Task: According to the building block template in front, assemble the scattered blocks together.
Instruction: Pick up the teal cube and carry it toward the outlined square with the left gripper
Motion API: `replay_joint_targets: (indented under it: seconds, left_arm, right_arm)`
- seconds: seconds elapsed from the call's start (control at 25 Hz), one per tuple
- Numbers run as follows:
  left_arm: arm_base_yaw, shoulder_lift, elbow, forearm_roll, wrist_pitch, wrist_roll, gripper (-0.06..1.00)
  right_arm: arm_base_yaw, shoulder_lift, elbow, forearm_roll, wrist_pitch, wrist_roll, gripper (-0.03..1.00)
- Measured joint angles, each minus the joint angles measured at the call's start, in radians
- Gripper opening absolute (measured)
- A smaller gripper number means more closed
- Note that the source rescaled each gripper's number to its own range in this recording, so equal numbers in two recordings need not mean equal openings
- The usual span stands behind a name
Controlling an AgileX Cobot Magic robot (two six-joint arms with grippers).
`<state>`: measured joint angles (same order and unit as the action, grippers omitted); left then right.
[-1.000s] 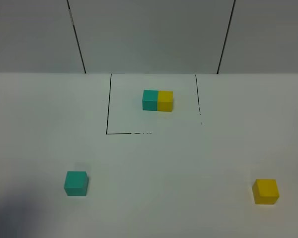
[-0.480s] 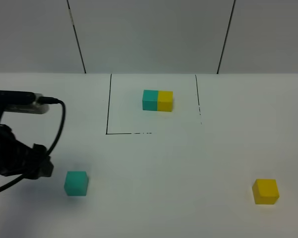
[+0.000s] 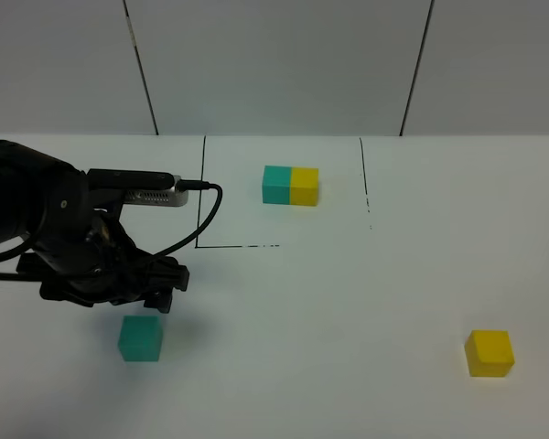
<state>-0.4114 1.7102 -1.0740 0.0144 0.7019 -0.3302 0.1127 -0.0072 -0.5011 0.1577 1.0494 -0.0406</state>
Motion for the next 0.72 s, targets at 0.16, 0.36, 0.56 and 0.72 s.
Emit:
replay_joint_targets:
  seconds: [0.16,0.36,0.56,0.72]
  left_arm:
    - [0.0,0.055,-0.004,0.006,-0.003,-0.011,1.0]
    - [0.0,0.12,-0.006,0.007,-0.032,-0.012,1.0]
    - [0.0,0.188,-0.01,0.007,-0.071,-0.014,1.0]
    - [0.0,0.221,-0.01,0.005,-0.092,-0.015,1.0]
  right_arm:
    - [0.0,0.0,0.0,0.0,0.0,0.0,1.0]
    - [0.0,0.0,0.0,0.0,0.0,0.0,1.0]
    - [0.0,0.0,0.0,0.0,0.0,0.0,1.0]
    - [0.0,0.0,0.0,0.0,0.0,0.0,1.0]
